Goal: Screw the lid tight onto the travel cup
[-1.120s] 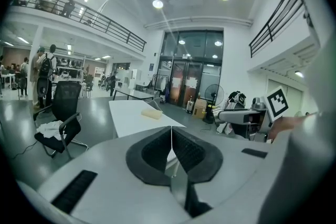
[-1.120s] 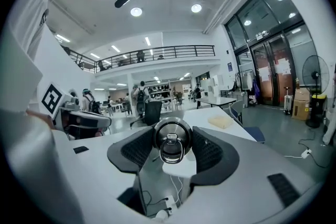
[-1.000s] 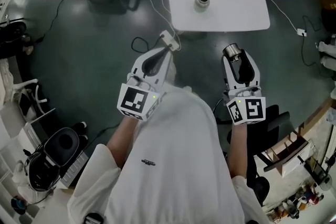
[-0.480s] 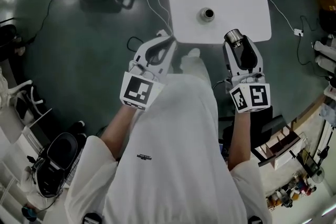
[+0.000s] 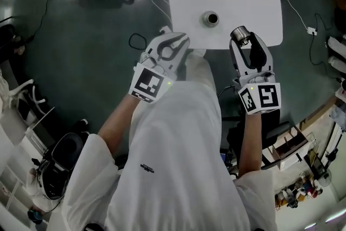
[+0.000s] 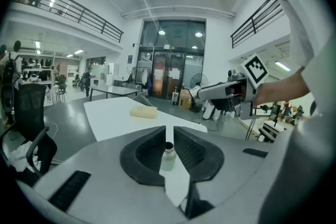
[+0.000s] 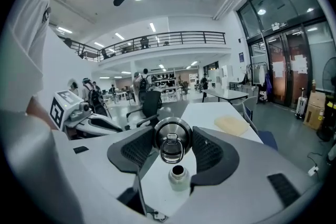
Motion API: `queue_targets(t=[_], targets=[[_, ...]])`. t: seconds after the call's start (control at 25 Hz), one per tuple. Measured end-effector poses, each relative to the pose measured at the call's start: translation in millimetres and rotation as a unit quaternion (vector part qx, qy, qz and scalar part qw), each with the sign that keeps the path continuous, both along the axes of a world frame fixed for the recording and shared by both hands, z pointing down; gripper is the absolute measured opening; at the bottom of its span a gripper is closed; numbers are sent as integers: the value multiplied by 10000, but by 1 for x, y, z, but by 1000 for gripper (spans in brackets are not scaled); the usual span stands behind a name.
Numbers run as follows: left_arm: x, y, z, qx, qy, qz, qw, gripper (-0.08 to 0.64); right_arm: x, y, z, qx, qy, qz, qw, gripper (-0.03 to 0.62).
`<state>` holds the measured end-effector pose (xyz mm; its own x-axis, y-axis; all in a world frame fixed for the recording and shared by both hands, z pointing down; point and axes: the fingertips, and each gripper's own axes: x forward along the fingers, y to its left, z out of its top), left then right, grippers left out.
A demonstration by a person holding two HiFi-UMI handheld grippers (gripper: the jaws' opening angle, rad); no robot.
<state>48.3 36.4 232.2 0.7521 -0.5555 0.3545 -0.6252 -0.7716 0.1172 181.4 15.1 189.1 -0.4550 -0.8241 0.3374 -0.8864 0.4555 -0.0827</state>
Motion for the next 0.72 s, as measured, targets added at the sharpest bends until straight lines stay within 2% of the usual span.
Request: queue_targets(t=[0.08, 0.24, 0.48, 0.72], targets=[[11, -3, 22, -158, -89, 266, 9995, 73, 4, -10, 5, -54, 71, -61, 9999, 229], [27, -9, 65, -307, -284, 706, 9966, 122, 6, -25, 18, -151, 214, -189, 9995, 229], [47, -20, 112, -45, -604, 1191, 9910, 234, -3, -35, 49, -426, 634, -602, 9953, 229], [71, -31, 150, 87, -726, 1396, 9875, 278, -11, -43, 79, -800, 1056, -1096, 9851, 229]])
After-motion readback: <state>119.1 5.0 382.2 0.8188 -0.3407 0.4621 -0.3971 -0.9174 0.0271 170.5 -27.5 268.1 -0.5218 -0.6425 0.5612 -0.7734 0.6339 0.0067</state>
